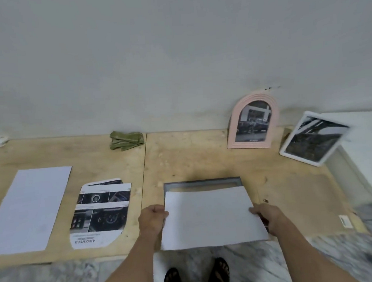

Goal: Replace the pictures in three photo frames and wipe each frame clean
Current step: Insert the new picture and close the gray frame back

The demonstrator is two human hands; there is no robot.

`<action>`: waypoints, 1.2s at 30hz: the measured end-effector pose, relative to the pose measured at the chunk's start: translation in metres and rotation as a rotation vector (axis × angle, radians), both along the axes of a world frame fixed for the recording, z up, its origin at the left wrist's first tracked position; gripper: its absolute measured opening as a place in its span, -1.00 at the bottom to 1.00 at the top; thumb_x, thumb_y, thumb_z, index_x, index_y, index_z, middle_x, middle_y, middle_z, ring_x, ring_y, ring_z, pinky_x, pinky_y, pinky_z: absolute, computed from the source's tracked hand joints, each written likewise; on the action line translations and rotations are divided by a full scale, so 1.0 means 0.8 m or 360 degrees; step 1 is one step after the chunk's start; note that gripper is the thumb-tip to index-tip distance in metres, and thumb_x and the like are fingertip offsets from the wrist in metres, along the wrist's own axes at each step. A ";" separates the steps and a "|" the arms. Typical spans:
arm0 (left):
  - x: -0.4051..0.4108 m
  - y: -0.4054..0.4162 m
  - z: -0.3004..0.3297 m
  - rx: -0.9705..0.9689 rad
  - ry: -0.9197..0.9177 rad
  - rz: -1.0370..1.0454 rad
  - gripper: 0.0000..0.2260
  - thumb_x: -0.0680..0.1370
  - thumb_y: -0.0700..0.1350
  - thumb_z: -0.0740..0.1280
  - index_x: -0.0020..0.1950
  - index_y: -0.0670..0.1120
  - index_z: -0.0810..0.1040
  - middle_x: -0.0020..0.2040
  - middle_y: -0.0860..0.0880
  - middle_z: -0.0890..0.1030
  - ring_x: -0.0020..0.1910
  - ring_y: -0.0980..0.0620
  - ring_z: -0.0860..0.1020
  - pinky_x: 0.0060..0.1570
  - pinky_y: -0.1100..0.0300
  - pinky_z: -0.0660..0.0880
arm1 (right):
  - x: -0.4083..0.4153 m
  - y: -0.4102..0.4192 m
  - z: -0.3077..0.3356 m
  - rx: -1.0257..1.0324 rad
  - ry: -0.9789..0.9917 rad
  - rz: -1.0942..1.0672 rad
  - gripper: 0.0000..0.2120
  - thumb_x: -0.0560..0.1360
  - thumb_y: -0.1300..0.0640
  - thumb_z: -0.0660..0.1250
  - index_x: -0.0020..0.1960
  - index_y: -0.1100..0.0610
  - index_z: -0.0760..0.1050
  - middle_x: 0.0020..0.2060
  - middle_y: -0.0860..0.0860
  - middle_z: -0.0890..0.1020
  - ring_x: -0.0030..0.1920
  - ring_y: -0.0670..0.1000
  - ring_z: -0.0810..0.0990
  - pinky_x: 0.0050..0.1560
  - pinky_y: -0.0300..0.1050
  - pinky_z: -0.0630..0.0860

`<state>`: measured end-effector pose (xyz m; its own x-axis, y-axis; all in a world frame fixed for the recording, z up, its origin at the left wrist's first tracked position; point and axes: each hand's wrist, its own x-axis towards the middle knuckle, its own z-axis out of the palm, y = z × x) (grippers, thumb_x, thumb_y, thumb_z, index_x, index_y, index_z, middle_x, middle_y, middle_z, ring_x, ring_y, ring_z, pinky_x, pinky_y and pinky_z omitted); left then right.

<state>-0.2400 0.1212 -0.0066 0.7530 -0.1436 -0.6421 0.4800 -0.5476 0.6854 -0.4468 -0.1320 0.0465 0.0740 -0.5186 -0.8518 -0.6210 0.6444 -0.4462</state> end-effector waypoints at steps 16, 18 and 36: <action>0.019 -0.048 -0.006 0.0222 -0.0148 -0.0076 -0.90 0.45 -0.32 0.44 -0.11 -0.15 0.67 -0.06 -0.09 0.63 -0.05 -0.10 0.55 0.01 0.18 0.44 | 0.038 -0.052 -0.024 -0.0181 0.0120 0.0255 -0.81 0.43 0.30 0.42 -0.03 0.40 0.51 0.05 0.32 0.59 0.06 0.28 0.59 0.14 0.25 0.53; 0.017 -0.047 -0.011 0.0279 -0.0155 -0.0125 -0.87 0.44 -0.32 0.42 -0.13 -0.10 0.67 -0.04 -0.09 0.66 -0.02 -0.12 0.57 0.04 0.17 0.48 | 0.037 -0.053 -0.036 -0.0191 0.0119 0.0273 -0.82 0.46 0.26 0.41 -0.03 0.36 0.50 0.04 0.29 0.59 0.08 0.28 0.58 0.16 0.23 0.52; 0.010 -0.042 -0.006 0.0402 -0.0230 -0.0356 -0.73 0.51 -0.20 0.34 0.19 -0.08 0.68 0.25 -0.02 0.65 0.25 -0.09 0.57 0.14 0.21 0.44 | 0.042 -0.023 -0.053 -0.0550 0.0241 0.0599 -0.59 0.47 0.28 0.30 0.26 0.45 0.40 0.28 0.31 0.45 0.30 0.27 0.43 0.32 0.23 0.36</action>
